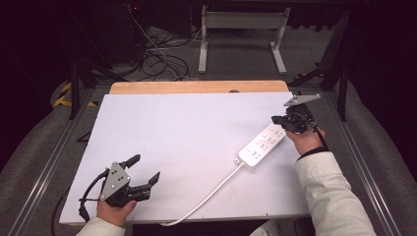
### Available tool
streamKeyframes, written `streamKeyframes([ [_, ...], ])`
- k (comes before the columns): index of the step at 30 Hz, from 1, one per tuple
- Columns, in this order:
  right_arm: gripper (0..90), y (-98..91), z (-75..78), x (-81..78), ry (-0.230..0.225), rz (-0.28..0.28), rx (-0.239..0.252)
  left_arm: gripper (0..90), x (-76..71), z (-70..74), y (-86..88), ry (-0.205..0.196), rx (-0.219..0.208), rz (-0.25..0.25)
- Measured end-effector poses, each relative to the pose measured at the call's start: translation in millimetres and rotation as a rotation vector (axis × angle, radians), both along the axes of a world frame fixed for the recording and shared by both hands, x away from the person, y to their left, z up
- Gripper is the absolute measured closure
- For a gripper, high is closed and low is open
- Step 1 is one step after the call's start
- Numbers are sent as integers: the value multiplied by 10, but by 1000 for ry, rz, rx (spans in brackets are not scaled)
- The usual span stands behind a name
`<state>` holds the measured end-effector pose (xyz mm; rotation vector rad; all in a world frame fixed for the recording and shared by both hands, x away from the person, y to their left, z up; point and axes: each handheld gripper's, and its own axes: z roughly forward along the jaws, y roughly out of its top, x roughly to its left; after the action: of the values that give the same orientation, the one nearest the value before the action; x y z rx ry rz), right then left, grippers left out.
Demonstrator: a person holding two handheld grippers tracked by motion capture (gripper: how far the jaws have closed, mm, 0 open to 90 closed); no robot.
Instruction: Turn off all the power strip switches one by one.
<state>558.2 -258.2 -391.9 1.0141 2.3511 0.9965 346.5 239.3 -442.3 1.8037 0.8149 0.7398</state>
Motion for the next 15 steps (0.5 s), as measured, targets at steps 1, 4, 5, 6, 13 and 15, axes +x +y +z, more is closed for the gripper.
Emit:
streamKeyframes([
  [1, 900, -1, 15, -20, -1, -1, 5, 199, 0, 0, -1, 0, 3, 0],
  [4, 900, -21, 75, -82, -25, 8, 22, 199, 0, -1, -2, 2, 4, -2],
  [5, 900, -26, 98, -111, -33, 12, 31, 199, 2, 0, 0, 0, 5, -2],
  [6, 900, -29, 124, -144, -41, 15, 36, 198, 1, 0, 2, 2, 2, -3],
  [13, 626, -40, 274, -392, -82, 35, 97, 199, 2, 5, 5, -1, 4, -4],
  [15, 589, -46, 306, -469, -94, 60, 120, 198, 2, 6, 6, -3, 4, -3],
])
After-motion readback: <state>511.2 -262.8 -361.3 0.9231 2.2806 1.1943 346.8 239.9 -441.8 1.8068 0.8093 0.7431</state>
